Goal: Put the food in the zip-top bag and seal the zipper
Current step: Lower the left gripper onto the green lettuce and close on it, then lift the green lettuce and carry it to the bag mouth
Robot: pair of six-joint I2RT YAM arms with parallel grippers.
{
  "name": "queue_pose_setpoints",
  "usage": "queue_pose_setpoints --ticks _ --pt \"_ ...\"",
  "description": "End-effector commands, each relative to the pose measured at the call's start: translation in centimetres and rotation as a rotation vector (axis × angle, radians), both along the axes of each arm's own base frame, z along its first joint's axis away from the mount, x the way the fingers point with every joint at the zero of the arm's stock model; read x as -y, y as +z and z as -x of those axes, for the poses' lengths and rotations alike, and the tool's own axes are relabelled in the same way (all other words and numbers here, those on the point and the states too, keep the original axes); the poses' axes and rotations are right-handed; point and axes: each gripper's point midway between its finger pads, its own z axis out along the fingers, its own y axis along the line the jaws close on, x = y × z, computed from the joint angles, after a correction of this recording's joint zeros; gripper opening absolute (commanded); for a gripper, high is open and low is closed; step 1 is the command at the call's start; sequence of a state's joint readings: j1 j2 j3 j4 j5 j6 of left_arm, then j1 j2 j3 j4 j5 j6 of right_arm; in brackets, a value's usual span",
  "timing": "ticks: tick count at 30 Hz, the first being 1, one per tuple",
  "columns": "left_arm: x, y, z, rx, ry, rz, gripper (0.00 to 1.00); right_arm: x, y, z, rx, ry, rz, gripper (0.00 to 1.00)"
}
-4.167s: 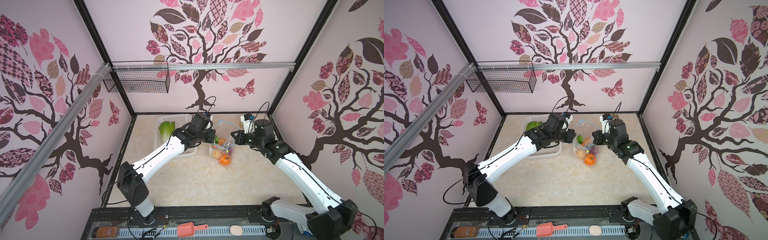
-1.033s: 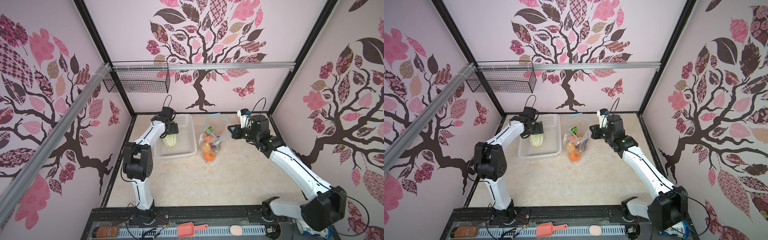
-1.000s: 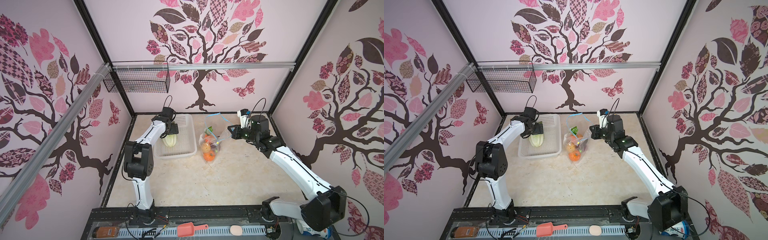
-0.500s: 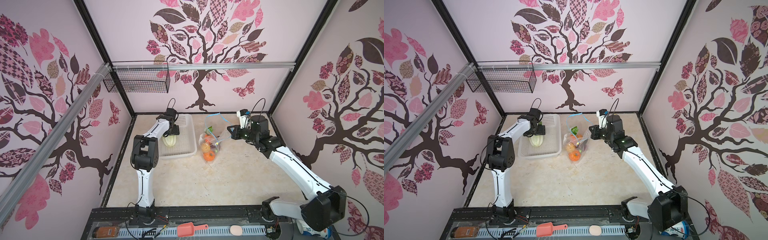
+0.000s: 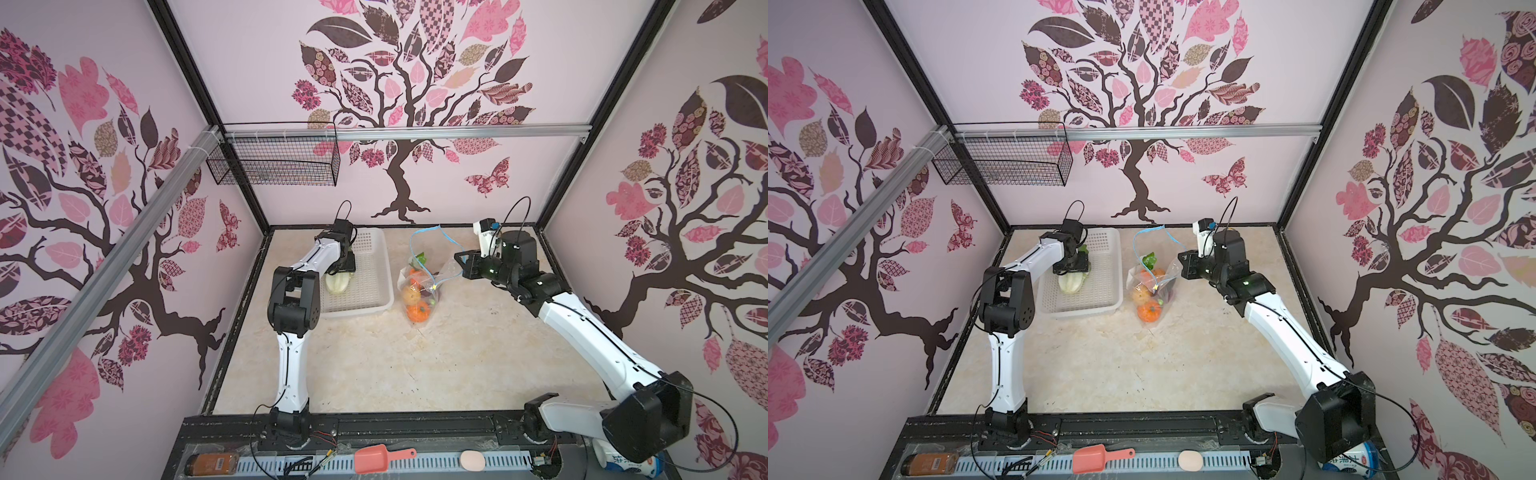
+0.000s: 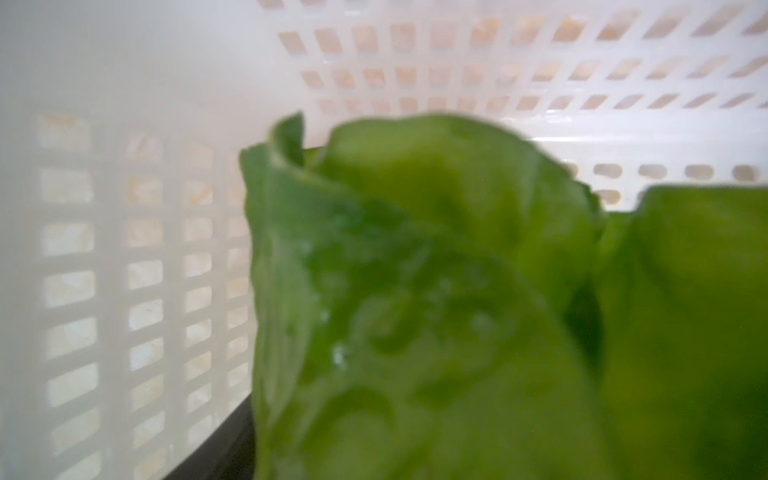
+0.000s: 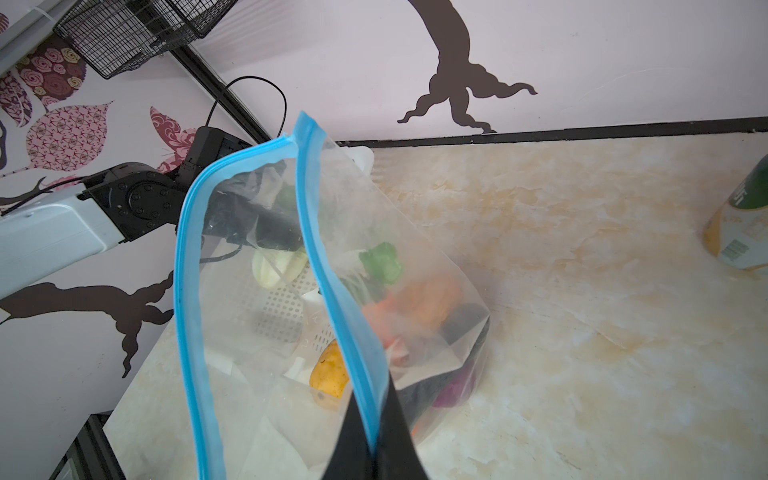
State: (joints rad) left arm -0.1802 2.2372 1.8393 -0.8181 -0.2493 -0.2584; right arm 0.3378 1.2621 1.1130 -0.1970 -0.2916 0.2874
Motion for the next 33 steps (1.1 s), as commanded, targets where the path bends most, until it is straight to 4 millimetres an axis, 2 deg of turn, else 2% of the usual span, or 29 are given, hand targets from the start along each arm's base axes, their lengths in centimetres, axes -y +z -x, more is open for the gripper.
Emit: queue_pose_setpoints --ticks 1,5,11,19,25,33 --pt "0.1 -0.6 0.5 -0.038 -0.017 -0.006 0.56 0.2 0.5 -0.1 0.021 -0.003 0.005 0.0" --pt "-0.1 2.0 0.4 0.02 -0.011 -0.004 0.52 0.3 0.5 0.0 0.022 -0.004 0.004 0.0" --pt "0.1 8.2 0.7 0.162 -0.001 0.042 0.5 0.3 0.6 0.1 0.029 -0.005 0.002 0.0" --pt "1.0 15.9 2.4 0.35 0.013 0.167 0.5 0.3 0.8 0.2 0.034 -0.005 -0.007 0.0" --pt "3.0 21.7 4.0 0.509 -0.015 0.353 0.5 -0.1 1.2 0.2 0.037 0.009 -0.033 0.0" --pt "7.1 32.5 7.2 0.879 -0.121 0.607 0.49 -1.6 0.4 -1.1 -0.017 0.037 -0.107 0.0"
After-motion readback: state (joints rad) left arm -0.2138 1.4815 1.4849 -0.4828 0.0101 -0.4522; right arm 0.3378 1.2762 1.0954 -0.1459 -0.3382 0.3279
